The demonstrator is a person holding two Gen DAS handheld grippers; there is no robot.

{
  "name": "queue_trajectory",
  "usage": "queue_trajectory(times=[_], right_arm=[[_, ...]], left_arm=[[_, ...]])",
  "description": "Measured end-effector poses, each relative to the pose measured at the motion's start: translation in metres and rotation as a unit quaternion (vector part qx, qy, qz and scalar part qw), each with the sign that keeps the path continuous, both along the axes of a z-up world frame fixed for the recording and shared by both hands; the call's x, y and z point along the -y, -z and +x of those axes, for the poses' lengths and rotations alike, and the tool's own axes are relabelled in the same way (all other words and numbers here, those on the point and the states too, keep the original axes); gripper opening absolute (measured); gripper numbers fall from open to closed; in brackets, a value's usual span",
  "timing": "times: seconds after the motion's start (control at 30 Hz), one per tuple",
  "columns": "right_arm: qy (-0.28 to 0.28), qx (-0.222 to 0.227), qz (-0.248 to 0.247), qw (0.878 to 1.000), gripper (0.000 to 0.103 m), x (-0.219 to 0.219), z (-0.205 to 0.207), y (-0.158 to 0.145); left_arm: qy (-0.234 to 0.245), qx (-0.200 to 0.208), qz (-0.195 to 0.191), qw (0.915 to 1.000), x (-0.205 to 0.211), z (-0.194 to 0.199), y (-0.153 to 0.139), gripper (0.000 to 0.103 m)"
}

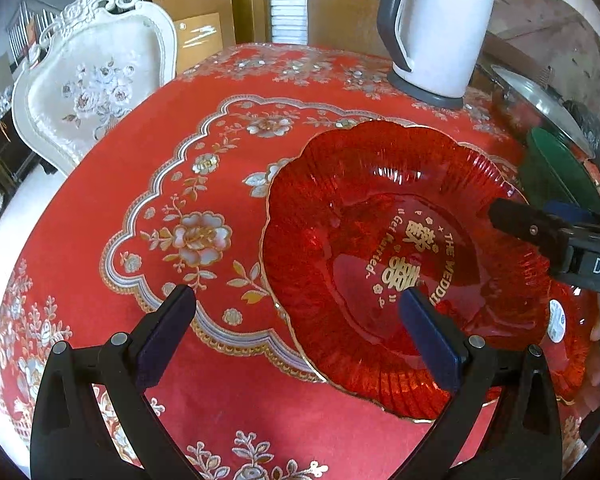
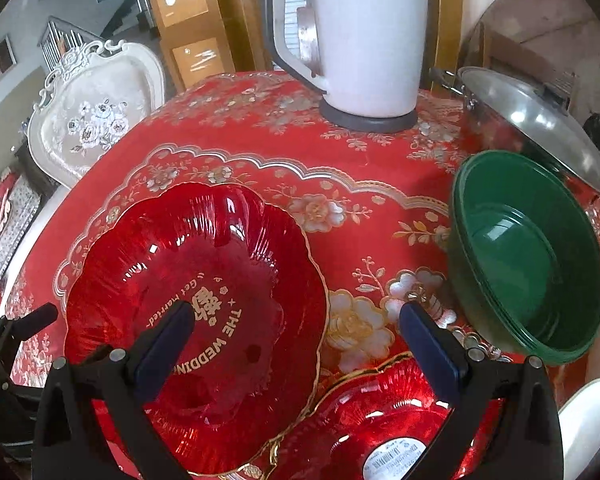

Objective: Organize plates and bowls
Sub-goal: 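Close the left tool on the plate rim while the right tool grips the rim too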

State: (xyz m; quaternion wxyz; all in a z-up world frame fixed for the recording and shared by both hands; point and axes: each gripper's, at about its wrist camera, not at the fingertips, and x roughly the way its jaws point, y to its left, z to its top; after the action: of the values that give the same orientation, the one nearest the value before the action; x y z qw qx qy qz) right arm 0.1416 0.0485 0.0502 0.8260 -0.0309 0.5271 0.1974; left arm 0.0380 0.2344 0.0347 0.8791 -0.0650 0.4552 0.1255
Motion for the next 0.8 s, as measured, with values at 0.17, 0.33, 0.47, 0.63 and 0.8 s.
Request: queue_trajectory(times=[0.17, 0.33, 0.47, 0.63, 0.8], right_arm=[[-0.004, -0.027, 0.003, 1.0, 0.078, -0.003, 0.006, 0.007], [-0.001, -0.038, 0.014, 0.999, 0.07, 0.0, 0.008, 0.013], [-0.006, -0.046, 0.021, 0.999, 0.063, -0.001, 0.009, 0.016], [-0.006, -0.051, 0.032, 0.998, 0.044, 0.0, 0.01, 0.017], [-0.007, -0.05, 0.032, 0.998, 0.043, -0.001, 0.01, 0.017]], left_arm=[[0.008, -0.005, -0.009, 0.9999, 0.002, 0.003, 0.003, 0.103], [0.014, -0.002, -0.015, 0.9998, 0.003, 0.006, 0.004, 0.103], [0.018, -0.003, -0.028, 0.9994, 0.003, 0.009, 0.006, 0.103], [0.019, -0.002, -0.023, 0.9996, 0.005, 0.011, 0.007, 0.102], [0.018, -0.002, -0.022, 0.9996, 0.005, 0.012, 0.006, 0.102]])
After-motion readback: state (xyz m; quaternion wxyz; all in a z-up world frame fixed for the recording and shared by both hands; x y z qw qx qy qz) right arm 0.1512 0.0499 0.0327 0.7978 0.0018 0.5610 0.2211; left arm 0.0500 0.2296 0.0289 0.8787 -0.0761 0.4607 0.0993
